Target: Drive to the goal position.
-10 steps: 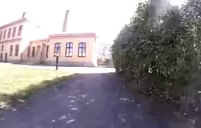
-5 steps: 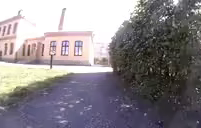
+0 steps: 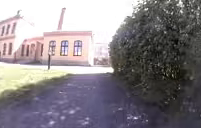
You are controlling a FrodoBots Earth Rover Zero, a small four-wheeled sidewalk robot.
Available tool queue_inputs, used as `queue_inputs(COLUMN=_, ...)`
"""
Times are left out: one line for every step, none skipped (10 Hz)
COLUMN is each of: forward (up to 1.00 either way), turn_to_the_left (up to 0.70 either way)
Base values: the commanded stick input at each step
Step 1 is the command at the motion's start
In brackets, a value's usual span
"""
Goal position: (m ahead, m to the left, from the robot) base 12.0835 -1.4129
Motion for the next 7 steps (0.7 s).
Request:
queue_inputs(forward=0.7, turn_to_the_left=0.0)
queue_inputs(forward=0.7, turn_to_the_left=0.0)
queue_inputs(forward=0.7, turn_to_the_left=0.0)
queue_inputs(forward=0.7, turn_to_the_left=0.0)
queue_inputs(forward=0.7, turn_to_the_left=0.0)
queue_inputs(forward=0.7, turn_to_the_left=0.0)
queue_inputs(forward=0.7, turn_to_the_left=0.0)
